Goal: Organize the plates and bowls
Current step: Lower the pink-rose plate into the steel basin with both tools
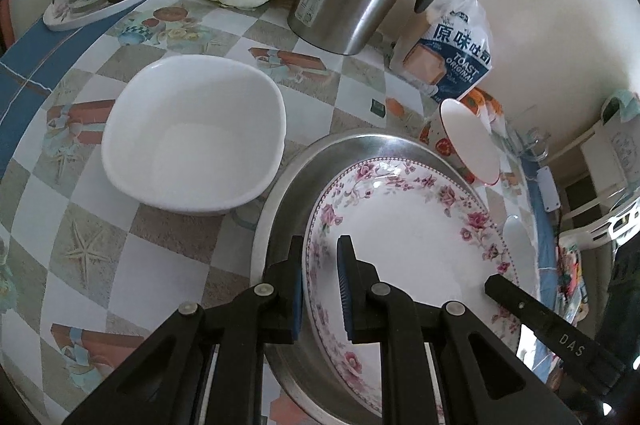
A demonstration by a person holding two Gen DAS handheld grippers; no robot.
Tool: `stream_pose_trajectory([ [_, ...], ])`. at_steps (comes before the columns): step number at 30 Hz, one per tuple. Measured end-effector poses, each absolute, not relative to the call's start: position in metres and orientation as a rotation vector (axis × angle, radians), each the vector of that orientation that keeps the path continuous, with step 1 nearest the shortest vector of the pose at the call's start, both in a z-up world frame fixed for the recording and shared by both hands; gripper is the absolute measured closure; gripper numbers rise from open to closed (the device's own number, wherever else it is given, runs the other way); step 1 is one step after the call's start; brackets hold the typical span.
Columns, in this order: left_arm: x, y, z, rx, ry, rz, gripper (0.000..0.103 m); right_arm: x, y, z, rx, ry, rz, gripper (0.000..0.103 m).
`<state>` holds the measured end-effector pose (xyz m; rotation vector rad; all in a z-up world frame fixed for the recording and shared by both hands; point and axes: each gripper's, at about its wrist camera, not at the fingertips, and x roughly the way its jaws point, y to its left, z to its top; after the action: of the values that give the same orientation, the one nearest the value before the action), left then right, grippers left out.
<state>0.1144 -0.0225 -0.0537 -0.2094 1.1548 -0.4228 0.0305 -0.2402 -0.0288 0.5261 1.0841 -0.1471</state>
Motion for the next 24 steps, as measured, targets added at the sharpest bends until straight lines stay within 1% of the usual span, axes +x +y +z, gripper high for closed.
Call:
stream_pose_trajectory([
  [24,0.11,-0.033,-0.063,-0.103,1.173,-0.397,0.088,0.03,-0.242,-0.042,0.509,1.121,-0.166,0.091],
])
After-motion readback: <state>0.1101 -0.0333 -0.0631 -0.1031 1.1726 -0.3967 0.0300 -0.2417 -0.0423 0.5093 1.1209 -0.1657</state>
